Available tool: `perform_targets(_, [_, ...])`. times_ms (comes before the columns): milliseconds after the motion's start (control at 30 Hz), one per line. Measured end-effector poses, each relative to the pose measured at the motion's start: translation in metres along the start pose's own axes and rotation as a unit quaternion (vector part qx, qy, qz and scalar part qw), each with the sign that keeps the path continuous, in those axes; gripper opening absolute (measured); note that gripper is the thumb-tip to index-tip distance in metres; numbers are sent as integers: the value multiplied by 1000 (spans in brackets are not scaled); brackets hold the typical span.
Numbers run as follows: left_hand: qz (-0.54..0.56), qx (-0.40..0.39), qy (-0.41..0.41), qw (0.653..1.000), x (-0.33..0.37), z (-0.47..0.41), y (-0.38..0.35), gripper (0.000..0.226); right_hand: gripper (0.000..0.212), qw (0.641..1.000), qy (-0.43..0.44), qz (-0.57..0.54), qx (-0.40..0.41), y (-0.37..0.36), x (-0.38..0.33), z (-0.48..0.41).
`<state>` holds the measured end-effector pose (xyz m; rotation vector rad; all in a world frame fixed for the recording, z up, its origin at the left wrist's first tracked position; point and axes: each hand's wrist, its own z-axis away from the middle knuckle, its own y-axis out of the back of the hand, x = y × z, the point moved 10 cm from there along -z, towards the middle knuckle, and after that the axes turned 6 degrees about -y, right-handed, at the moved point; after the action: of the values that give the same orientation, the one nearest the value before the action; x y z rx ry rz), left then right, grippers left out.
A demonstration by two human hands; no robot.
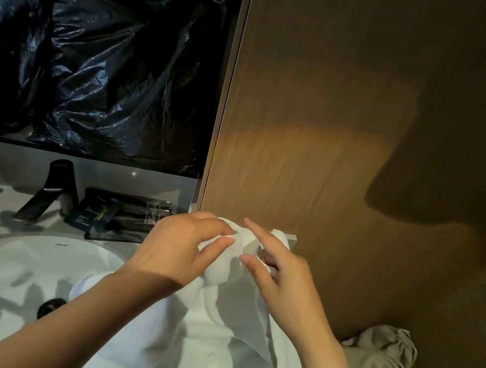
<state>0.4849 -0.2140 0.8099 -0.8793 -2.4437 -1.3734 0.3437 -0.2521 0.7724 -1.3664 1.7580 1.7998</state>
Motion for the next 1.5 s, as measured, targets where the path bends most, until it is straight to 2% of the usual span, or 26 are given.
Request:
perform_targets(200, [11, 10, -2, 1000, 3, 3, 6, 14, 13, 1000, 10, -11, 10, -5, -9, -5])
perform_targets(300, [32, -8, 15, 999, -2, 4, 3, 15, 12, 1000, 20, -14, 13, -3, -10, -6])
perform_targets(467, [51, -59, 52, 996, -25, 13, -2, 14, 13, 988, 26, -46, 146, 51, 1, -6])
perform_targets(633, [17, -61, 73, 995, -39, 20, 11, 15, 12, 965, -12, -46, 259, 91, 15, -2])
perform_targets(700, [16, -43, 77, 996, -39, 20, 19, 17, 10, 967, -45, -37, 246, 93, 23, -2])
perform_targets(767, [14, -28, 74, 997, -33, 19, 23, 18, 26, 977, -77, -22, 196, 84, 27, -1])
perform_targets(800, [12, -25, 70, 997, -29, 17, 22, 18, 37, 983, -76, -17, 164, 76, 25, -1])
perform_targets(867, [10, -23, 65, 998, -22, 13, 20, 19, 46, 995, -50, -17, 90, 52, 10, 1])
perform_targets(967, [13, -21, 56, 998, -15, 8, 18, 20, 46, 1000, -22, -10, -3, 12, -7, 3])
perform_targets(1033, [16, -28, 48, 998, -10, 6, 16, 20, 44, 1000, -8, -1, -29, -5, -13, 1])
perform_targets(1167, [20, -25, 31, 999, -4, 3, 19, 16, 33, 1000, 9, -4, -16, -14, -21, -6])
perform_targets(1300, [19, -32, 24, 999, -3, 2, 21, 18, 8, 999, 11, -33, -20, -15, -21, -11])
perform_targets(1367, [25, -32, 26, 999, -3, 2, 22, 17, 8, 999, 29, -29, -21, -16, -24, -10])
perform_targets(1433, [22, -31, 32, 999, -6, 3, 23, 14, 9, 999, 29, -30, 7, -7, -22, -11])
perform_targets(1500, [13, -34, 43, 998, -11, 4, 25, 12, 10, 996, 20, -37, 79, 15, -15, -13])
